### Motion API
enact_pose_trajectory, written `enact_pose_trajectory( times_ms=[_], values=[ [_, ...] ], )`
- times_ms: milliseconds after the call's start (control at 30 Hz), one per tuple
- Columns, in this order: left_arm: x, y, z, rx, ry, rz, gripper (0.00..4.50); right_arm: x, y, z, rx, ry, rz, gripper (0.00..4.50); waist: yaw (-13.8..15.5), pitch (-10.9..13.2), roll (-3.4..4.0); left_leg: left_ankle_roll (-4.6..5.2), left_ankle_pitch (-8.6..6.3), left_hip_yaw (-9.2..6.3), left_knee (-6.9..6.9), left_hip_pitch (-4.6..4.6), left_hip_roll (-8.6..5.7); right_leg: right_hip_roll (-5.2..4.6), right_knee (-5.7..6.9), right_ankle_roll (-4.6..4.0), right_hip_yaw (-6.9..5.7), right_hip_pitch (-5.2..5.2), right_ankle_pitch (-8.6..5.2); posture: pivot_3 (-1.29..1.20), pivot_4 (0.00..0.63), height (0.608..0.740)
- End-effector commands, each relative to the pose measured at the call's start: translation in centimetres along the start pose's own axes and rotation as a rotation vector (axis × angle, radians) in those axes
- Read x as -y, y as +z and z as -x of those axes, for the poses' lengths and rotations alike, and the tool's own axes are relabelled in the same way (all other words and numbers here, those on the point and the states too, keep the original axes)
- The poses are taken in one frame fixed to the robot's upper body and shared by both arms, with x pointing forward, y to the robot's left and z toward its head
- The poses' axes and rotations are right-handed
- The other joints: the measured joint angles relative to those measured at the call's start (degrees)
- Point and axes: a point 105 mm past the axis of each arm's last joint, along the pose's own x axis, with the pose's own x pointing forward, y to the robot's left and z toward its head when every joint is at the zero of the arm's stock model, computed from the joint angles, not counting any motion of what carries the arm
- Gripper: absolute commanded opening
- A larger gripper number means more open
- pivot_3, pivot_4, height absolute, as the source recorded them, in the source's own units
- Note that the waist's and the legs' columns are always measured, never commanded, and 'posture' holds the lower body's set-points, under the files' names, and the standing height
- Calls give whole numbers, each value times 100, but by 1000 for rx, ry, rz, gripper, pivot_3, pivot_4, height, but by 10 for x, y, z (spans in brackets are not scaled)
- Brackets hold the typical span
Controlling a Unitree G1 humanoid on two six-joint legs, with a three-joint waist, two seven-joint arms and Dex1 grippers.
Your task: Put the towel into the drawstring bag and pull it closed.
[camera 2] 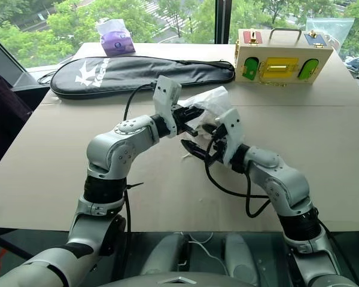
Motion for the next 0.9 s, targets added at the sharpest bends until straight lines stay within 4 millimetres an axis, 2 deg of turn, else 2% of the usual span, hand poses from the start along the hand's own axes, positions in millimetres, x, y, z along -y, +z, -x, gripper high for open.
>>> enact_pose_trajectory(
  times_ms=[33, 67, 133, 200, 333, 400, 467, 533, 633, 767, 900],
  values=[
    [-13, 22, 5, 80, 77, -43, 0, -16, 39, 33, 128, 102, 44, 4473, 34, 2, -3, 2, -1, -1, 0, -1, -1, -2, -1, 0, -1, 0, 0, 0, 150, 740],
    [-15, 23, 5, 81, 86, -40, 0, -15, 42, 40, 139, 97, 45, 4473, 61, 2, -4, 3, -2, -2, 1, -1, -1, -3, -5, 0, -3, 2, 0, 0, 150, 740],
    [-15, 23, 8, 82, 81, -28, 0, 10, 59, 68, 244, -25, 9, 4473, 94, 2, -5, 4, -3, -4, 2, -1, -1, -3, -10, 0, -6, 8, 0, 0, 150, 740],
    [-15, 22, 10, 81, 80, -24, 0, 31, 56, 92, 223, -141, 29, 4473, 135, 3, -5, 5, -3, -8, 2, 0, -1, -4, -14, 0, -10, 13, 0, 0, 150, 740],
    [-14, 20, 10, 80, 80, -12, 0, 48, -13, 109, -200, -237, 206, 4473, 153, 4, -8, 6, -4, -5, 2, 1, -3, -5, -27, 1, -13, 23, 0, 0, 150, 740],
    [-14, 19, 10, 78, 77, -10, 0, 51, -33, 104, -288, -245, 293, 4473, 95, 5, -8, 6, -3, -3, 2, 2, 0, -2, -26, 1, -10, 22, 0, 0, 150, 740],
    [-13, 19, 9, 75, 74, -11, 0, 51, -42, 94, -301, -223, 342, 4473, 69, 6, -9, 5, -3, 5, -1, 16, 4, 2, -22, 1, -1, 26, -1, 0, 150, 740],
    [-14, 20, 8, 75, 74, -13, 0, 50, -41, 84, -272, -215, 371, 4473, 71, 6, -8, 3, -2, 5, 0, 20, 7, 11, -16, 1, 1, 25, 0, 0, 150, 740],
    [-14, 20, 9, 74, 75, -17, 0, 64, -32, 72, -239, -280, 460, 4473, 93, 7, -10, -11, 7, 4, 7, 20, 6, 12, -15, 1, 3, 27, 0, 0, 150, 740],
    [-13, 20, 9, 73, 70, -19, 0, 70, -23, 57, -198, -293, 561, 4473, 143, 10, -15, -20, 12, 0, 12, 18, 0, 4, -19, 2, -4, 32, 0, 0, 150, 740],
    [-13, 20, 7, 74, 69, -16, 0, 70, -35, 44, -248, -239, 671, 4473, 141, 10, -16, -22, 13, -2, 7, 17, 0, 2, -24, 1, -7, 32, 0, 0, 150, 740]
  ],
)
